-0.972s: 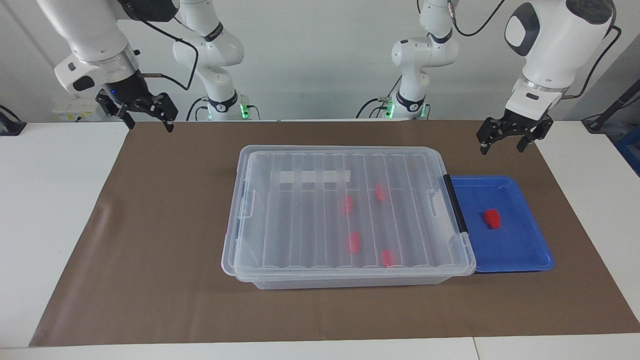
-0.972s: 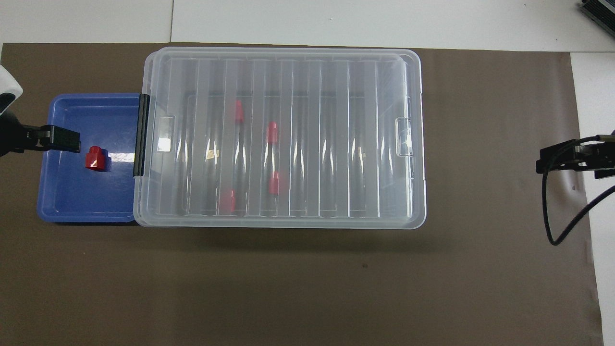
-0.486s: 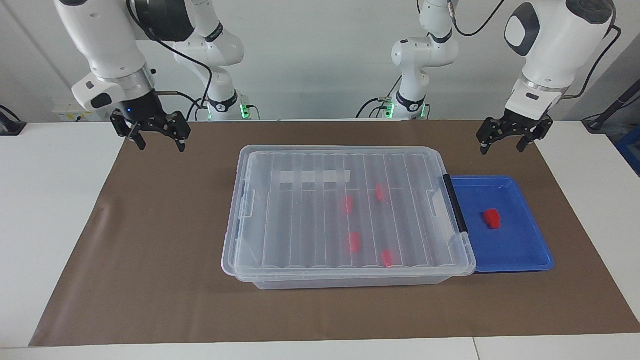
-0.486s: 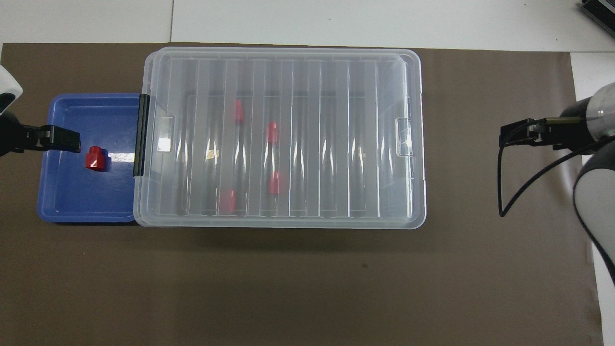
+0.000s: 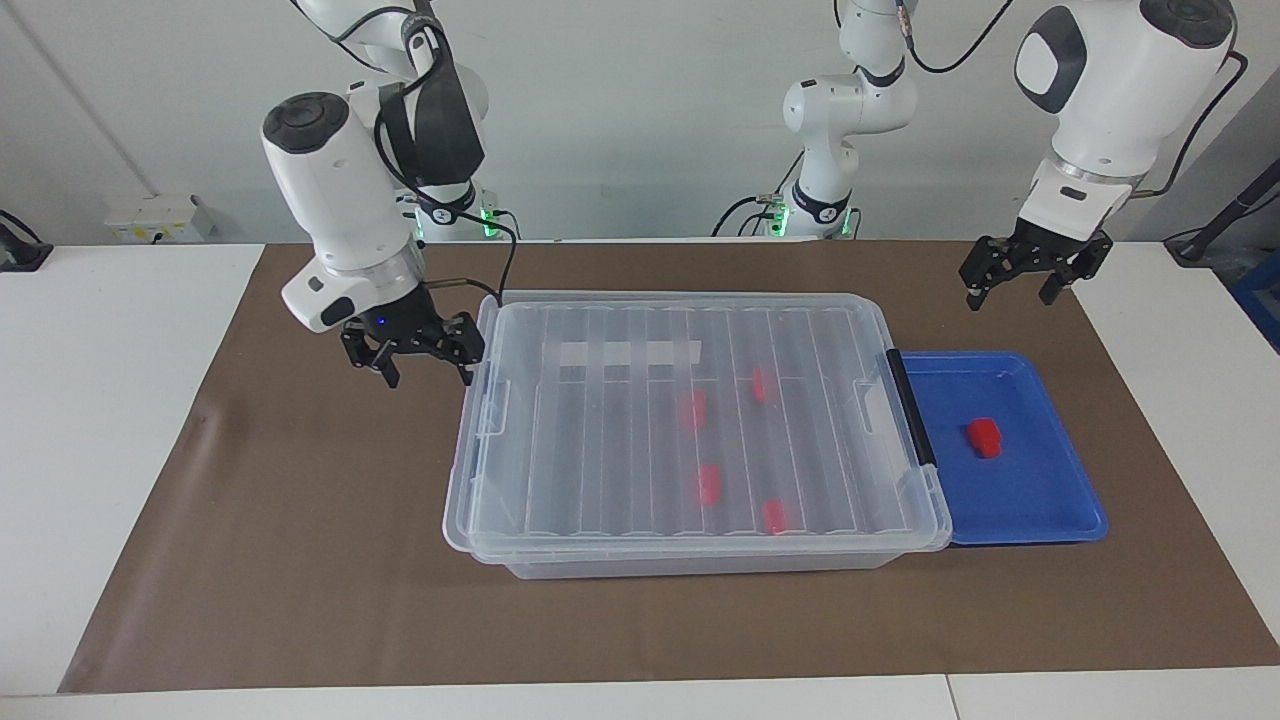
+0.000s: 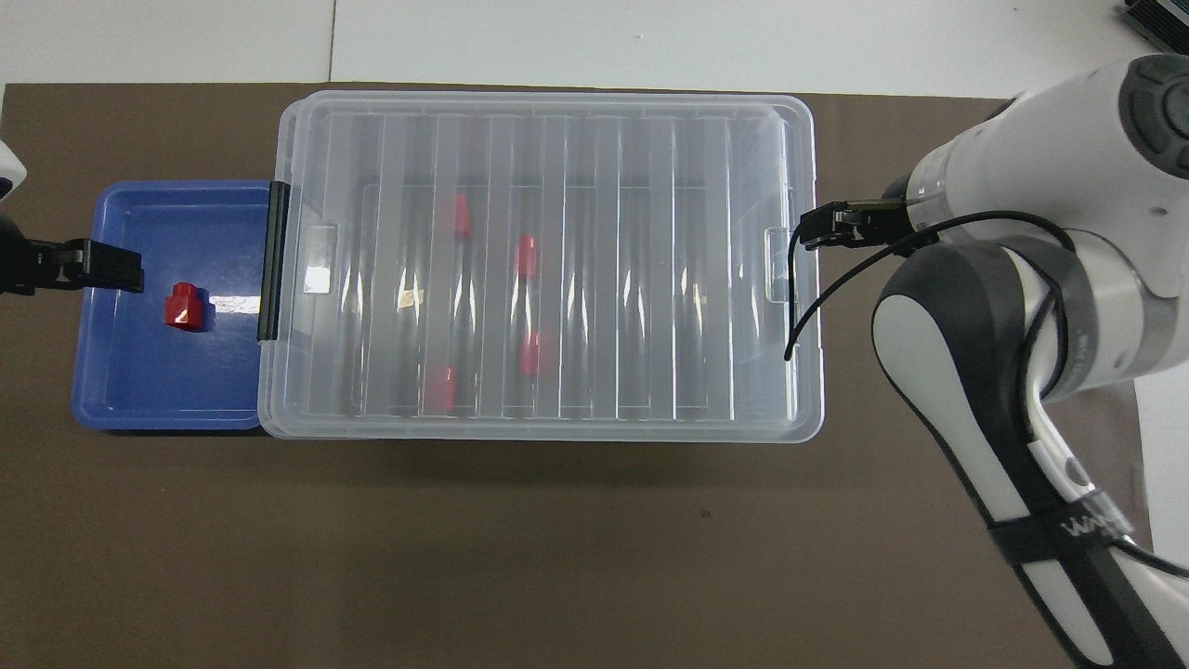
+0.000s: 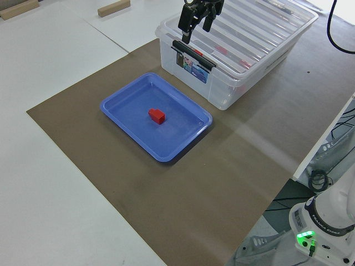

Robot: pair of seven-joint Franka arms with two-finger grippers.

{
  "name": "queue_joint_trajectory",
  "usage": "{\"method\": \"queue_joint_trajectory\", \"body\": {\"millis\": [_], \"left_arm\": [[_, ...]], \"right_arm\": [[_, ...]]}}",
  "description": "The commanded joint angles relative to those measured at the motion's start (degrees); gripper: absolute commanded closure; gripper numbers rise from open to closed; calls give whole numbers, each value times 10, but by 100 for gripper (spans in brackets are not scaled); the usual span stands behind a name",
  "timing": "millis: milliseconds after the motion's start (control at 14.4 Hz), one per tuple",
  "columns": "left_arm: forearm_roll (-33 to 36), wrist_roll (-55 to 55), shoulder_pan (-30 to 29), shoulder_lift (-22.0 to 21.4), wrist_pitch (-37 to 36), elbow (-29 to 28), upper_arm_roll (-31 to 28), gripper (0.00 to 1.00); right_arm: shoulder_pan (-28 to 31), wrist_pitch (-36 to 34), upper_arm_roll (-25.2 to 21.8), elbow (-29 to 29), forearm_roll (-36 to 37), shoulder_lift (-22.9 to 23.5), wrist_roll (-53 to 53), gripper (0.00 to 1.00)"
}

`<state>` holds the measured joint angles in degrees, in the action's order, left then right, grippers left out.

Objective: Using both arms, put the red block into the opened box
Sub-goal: 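Slide the lid away with the right gripper while the left gripper grasps the block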

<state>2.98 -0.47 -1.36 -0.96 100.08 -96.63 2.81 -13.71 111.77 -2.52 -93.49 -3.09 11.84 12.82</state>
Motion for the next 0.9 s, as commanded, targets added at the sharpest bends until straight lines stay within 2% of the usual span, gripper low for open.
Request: {"method": "queue_joint_trajectory", "body": {"millis": [0,208,556,833], "left_arm": [[-3,0,-6,-14,30,-29,0,0],[-3,6,-35,-34,115,-124,0,0],[-3,57,-65,32,212,-150,-1,0],[-3,57,-80,53,309,-212,-1,0]], "right_arm": [[1,20,1,-5,-9,18,6,0],[0,49,1,-37,2,21,1,0],[5,63,0,-45,38,30,1,0],[30,57,-1,-42,77,31,1,0]]}}
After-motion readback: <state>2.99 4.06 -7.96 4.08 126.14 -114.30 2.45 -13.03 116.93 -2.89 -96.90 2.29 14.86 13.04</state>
